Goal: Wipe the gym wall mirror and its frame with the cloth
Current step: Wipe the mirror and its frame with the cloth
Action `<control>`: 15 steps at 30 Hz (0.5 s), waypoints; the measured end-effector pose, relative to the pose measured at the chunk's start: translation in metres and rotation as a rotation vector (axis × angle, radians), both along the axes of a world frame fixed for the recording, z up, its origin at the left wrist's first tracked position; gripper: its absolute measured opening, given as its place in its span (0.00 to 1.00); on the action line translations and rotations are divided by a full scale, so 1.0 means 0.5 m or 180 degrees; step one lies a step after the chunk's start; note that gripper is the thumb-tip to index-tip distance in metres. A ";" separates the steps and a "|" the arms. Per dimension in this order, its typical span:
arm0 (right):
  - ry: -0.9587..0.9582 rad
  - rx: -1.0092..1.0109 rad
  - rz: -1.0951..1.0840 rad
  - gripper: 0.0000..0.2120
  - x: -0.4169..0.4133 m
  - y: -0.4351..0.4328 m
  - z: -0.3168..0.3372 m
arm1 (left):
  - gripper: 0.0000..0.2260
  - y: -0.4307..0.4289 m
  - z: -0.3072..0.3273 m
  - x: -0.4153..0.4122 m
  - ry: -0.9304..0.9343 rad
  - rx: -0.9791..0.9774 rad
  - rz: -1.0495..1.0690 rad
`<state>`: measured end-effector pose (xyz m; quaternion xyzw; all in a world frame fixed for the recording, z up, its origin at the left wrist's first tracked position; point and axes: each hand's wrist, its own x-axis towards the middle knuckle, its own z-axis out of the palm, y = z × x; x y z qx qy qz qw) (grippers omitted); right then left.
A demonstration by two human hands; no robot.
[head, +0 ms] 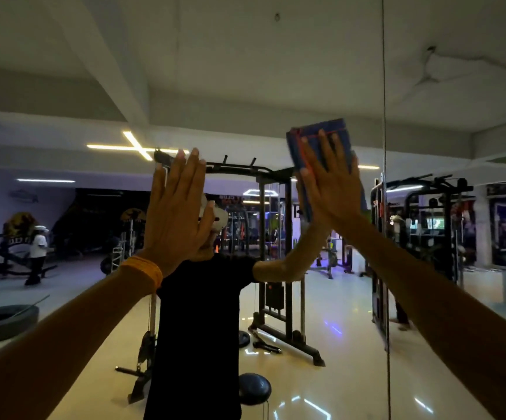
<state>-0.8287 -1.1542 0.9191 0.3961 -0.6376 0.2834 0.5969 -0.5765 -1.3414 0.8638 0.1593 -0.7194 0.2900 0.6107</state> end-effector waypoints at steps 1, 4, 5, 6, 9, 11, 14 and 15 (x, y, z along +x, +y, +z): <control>-0.0290 -0.0283 0.0035 0.32 -0.003 0.003 0.026 | 0.32 0.000 0.014 -0.002 -0.0005 0.0016 0.0024; -0.0278 -0.0429 -0.0018 0.30 0.051 -0.038 -0.013 | 0.32 0.009 0.058 -0.016 0.0040 0.0047 0.0010; 0.0034 -0.0148 0.0001 0.29 0.072 -0.055 -0.055 | 0.32 0.014 0.073 -0.023 0.0051 0.0069 0.0017; 0.0436 0.0225 0.0044 0.29 0.086 -0.064 -0.099 | 0.32 0.019 0.084 -0.032 0.0050 0.0094 0.0045; 0.1267 0.0985 0.0010 0.28 0.053 -0.032 -0.112 | 0.33 0.025 0.097 -0.054 -0.0002 0.0098 0.0155; 0.1161 0.0674 -0.0032 0.28 -0.010 -0.005 -0.017 | 0.33 0.024 0.094 -0.058 -0.0001 0.0023 0.0199; -0.0045 -0.0529 -0.0033 0.27 -0.082 0.021 0.114 | 0.33 0.022 0.092 -0.055 -0.0010 -0.0026 0.0258; -0.0309 -0.0875 0.0009 0.28 -0.087 0.016 0.125 | 0.33 0.022 0.091 -0.057 -0.0007 -0.0023 0.0271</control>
